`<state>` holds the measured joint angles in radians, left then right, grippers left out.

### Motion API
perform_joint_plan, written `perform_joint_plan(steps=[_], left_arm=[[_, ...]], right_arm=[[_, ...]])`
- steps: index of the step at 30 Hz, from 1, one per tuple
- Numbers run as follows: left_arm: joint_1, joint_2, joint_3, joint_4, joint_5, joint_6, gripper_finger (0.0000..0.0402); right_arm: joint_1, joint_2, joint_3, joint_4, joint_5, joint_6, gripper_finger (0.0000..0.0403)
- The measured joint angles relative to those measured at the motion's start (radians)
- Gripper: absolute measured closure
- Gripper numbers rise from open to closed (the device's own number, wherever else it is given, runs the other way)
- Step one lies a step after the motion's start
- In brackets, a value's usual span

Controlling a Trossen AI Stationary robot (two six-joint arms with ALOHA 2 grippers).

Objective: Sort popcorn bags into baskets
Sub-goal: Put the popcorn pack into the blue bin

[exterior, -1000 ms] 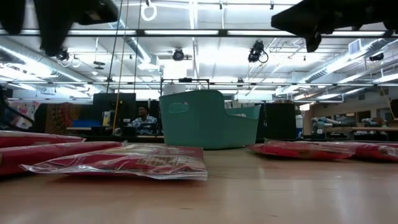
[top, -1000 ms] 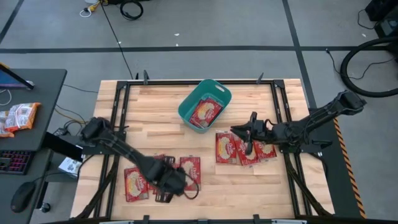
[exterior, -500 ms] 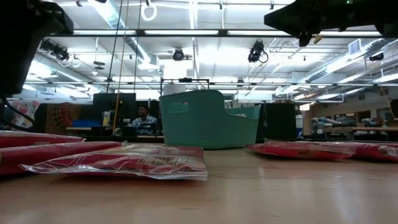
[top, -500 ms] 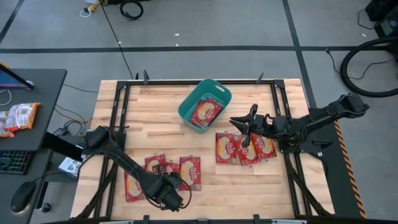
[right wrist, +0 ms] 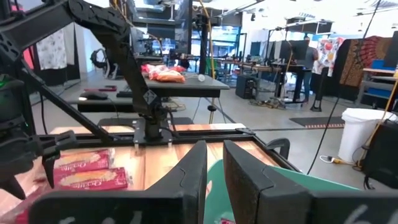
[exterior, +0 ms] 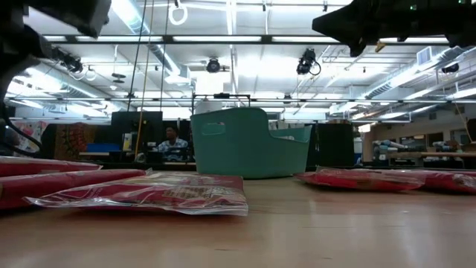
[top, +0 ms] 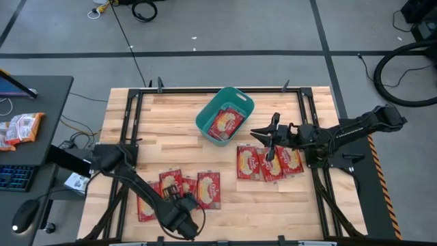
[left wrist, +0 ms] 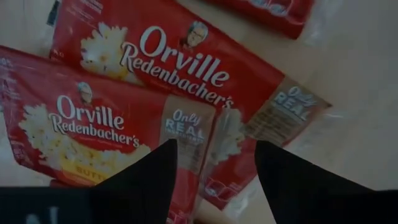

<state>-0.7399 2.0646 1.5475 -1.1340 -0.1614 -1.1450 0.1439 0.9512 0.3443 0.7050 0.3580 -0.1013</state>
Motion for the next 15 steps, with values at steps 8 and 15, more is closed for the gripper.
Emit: perform_joint_plan(steps=[8,15], left_arm=[[0.0,0.043,0.0,-0.033,-0.002,0.001,0.0211],[0.007,0.043,0.0,-0.056,-0.003,-0.019,0.0287]], right_arm=[[-0.003,0.0,0.0,-0.005,-0.013,-0.009,0.0344],[-0.003,0.0,0.0,-0.011,-0.013,-0.014,0.0344]])
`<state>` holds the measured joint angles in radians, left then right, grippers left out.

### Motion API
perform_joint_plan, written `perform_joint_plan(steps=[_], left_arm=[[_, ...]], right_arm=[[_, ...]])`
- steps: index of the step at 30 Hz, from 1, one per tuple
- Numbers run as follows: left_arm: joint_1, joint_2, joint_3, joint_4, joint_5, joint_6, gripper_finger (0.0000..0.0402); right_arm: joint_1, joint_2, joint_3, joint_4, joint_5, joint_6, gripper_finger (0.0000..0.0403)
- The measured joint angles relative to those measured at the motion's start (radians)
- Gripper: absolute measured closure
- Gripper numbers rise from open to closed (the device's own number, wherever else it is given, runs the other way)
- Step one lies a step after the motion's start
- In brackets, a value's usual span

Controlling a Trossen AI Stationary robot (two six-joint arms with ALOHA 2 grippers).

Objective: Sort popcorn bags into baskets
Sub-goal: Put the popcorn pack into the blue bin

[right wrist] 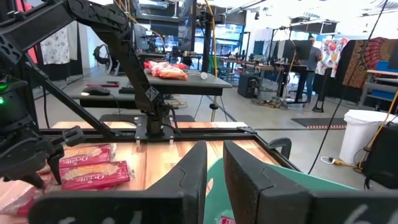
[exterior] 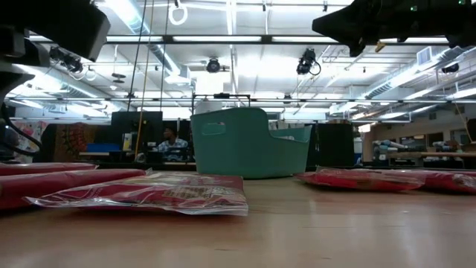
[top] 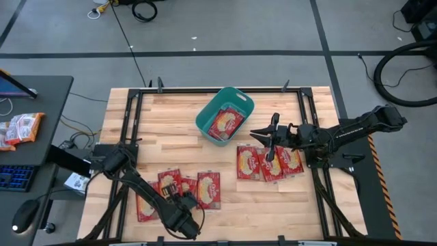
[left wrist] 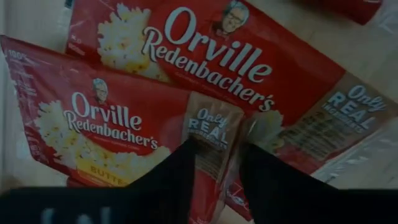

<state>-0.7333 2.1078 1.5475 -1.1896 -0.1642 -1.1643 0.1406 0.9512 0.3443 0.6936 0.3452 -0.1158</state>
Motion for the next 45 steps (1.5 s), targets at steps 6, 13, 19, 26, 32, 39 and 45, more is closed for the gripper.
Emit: perform_joint_plan(steps=[6,13,19,26,32,39,45], left_arm=[[0.011,-0.022,0.009,-0.012,-0.002,0.042,0.039],[0.057,-0.125,0.067,-0.094,-0.046,0.102,0.0397],[0.098,-0.218,0.151,-0.221,-0.174,0.14,0.0399],[0.166,-0.313,0.183,-0.24,-0.304,0.263,0.04],[0.239,-0.364,0.184,-0.222,-0.338,0.391,0.04],[0.323,-0.401,0.184,-0.112,-0.348,0.569,0.0401],[0.393,-0.416,0.192,-0.06,-0.347,0.7,0.0401]], right_arm=[[0.0,0.0,0.0,0.001,0.0,0.0,0.0344],[0.001,0.0,0.0,-0.017,-0.009,0.024,0.0344],[0.003,0.0,0.0,-0.056,-0.029,0.07,0.0344],[0.029,0.0,0.0,-0.076,-0.056,0.101,0.0344],[0.063,0.0,0.0,-0.104,-0.055,0.126,0.0344],[0.094,0.0,0.0,-0.136,-0.054,0.166,0.0344],[0.119,0.0,0.0,-0.168,-0.053,0.199,0.0344]])
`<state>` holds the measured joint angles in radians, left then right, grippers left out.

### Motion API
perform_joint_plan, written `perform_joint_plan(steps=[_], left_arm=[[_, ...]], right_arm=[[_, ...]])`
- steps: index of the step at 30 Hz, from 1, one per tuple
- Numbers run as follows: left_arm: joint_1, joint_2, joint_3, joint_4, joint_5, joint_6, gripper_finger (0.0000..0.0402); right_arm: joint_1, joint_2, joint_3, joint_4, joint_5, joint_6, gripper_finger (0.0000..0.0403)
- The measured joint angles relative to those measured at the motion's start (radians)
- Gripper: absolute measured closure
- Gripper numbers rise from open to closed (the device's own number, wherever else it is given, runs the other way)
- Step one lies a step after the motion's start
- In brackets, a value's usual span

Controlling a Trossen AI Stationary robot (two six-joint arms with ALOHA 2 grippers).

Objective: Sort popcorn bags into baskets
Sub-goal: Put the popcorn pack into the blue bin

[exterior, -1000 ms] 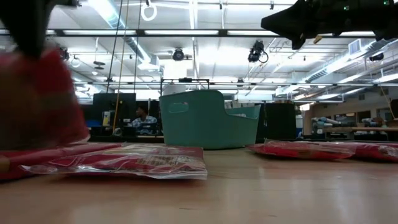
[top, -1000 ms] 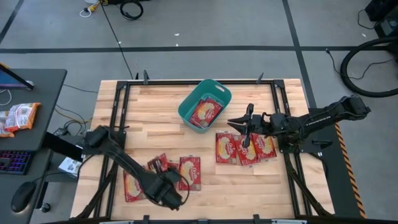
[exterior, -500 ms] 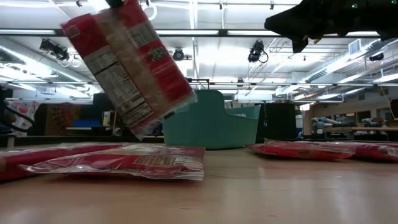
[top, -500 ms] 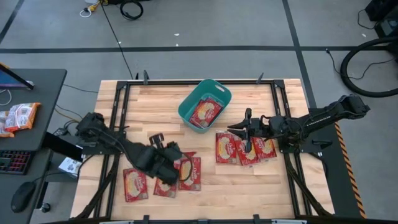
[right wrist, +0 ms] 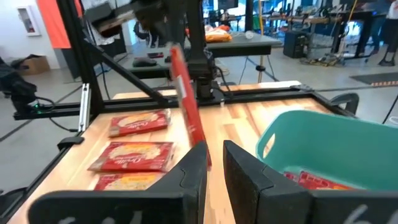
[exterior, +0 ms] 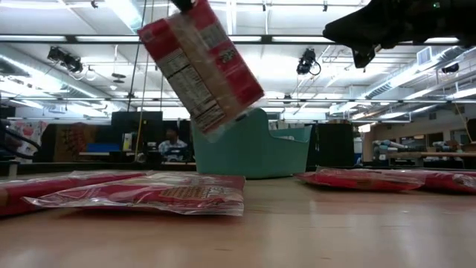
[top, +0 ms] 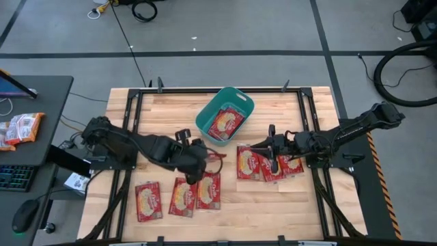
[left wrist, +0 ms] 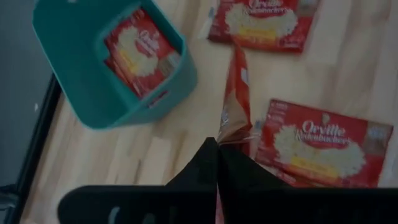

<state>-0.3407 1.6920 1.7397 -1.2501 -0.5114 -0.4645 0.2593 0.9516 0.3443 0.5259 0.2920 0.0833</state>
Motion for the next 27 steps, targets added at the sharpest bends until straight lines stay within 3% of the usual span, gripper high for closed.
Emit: perform_joint_plan(steps=[15,27], left_arm=[[0.21,-0.001,0.193,0.21,0.038,0.369,0.0401],[0.456,0.027,0.146,0.39,0.073,0.654,0.0401]], right_arm=[[0.022,0.0,0.0,-0.013,0.002,0.044,0.0344],[0.035,0.0,0.0,-0.027,0.002,0.075,0.0344]])
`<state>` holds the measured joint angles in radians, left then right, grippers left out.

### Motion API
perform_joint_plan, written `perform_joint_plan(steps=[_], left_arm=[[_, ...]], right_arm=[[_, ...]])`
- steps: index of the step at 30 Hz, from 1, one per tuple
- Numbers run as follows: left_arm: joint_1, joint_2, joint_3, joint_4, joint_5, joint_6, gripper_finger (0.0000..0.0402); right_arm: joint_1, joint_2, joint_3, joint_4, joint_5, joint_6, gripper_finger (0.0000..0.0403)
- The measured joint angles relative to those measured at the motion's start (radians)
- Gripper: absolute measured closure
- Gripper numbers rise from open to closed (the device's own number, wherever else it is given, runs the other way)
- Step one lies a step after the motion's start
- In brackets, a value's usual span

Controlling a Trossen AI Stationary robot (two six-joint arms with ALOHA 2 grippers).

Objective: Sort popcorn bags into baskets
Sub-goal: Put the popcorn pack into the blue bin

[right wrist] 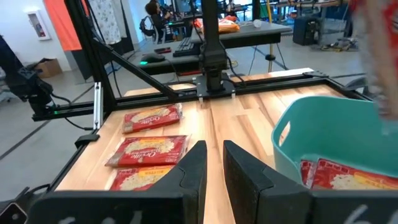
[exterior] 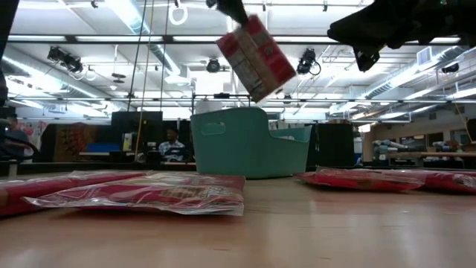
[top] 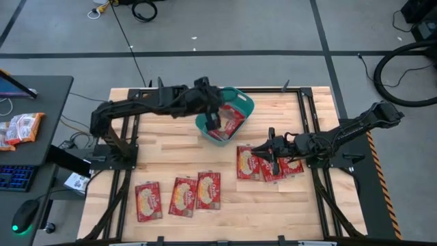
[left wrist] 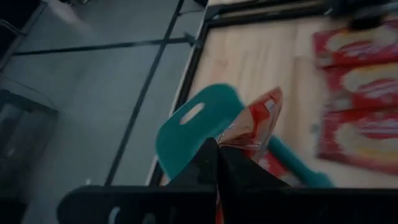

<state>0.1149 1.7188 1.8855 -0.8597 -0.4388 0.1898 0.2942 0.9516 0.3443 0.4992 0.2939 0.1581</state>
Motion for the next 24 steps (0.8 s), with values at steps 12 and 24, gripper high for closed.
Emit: perform_joint_plan(steps=[12,24], left_arm=[[0.161,0.112,-0.063,0.206,0.086,0.185,0.0401],[0.263,0.265,-0.064,0.285,0.095,0.303,0.0401]], right_arm=[[0.028,0.0,0.0,-0.001,0.003,0.0,0.0344],[0.038,0.0,0.0,-0.008,0.018,0.003,0.0344]])
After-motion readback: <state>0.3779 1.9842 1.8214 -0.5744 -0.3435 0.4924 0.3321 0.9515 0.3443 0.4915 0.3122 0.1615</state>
